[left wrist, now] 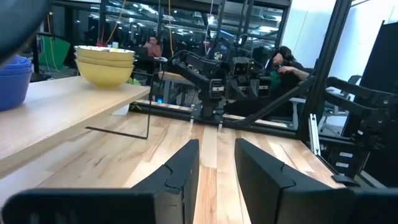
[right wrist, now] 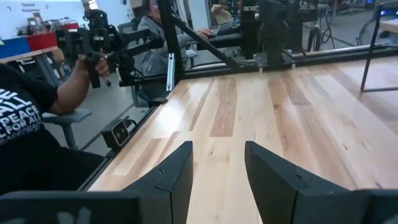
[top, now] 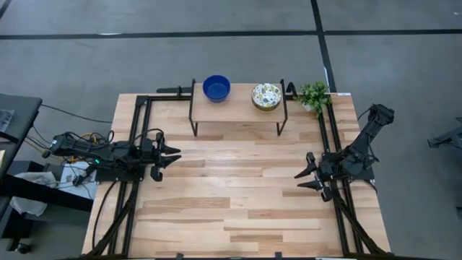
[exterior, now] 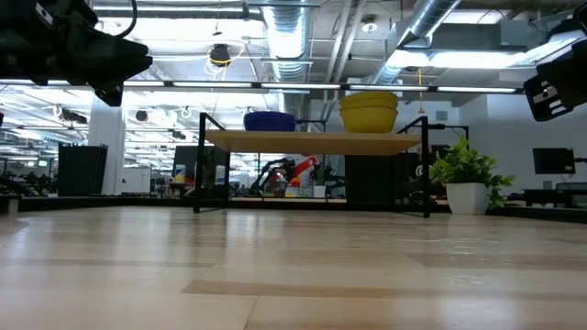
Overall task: Pick & Place Mini bowls
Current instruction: Return to Home Position
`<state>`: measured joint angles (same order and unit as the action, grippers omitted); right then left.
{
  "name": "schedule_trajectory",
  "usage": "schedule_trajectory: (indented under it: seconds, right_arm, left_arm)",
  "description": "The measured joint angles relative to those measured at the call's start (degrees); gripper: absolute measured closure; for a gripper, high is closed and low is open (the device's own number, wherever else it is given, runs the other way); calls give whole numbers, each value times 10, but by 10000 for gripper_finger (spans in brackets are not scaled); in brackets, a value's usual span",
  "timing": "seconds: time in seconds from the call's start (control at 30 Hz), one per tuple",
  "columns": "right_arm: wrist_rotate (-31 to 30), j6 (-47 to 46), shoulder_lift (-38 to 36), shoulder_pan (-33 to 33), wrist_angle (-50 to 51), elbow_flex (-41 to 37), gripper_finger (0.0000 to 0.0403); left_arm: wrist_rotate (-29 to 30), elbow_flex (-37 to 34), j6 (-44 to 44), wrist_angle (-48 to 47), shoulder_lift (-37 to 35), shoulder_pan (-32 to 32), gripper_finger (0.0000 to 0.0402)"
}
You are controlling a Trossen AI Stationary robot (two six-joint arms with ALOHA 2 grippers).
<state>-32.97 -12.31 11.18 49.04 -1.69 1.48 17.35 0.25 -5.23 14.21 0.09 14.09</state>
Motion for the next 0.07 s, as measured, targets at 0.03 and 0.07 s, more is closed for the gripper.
schedule_trajectory:
  seconds: [0.03, 0.07]
  right_arm:
    - [0, -2, 0, 0, 0, 0, 269]
    - [0, -1, 0, 0, 0, 0, 268]
  left_arm:
    - [0, 0, 0, 0, 0, 0, 300]
    - [0, 0, 0, 0, 0, 0, 300]
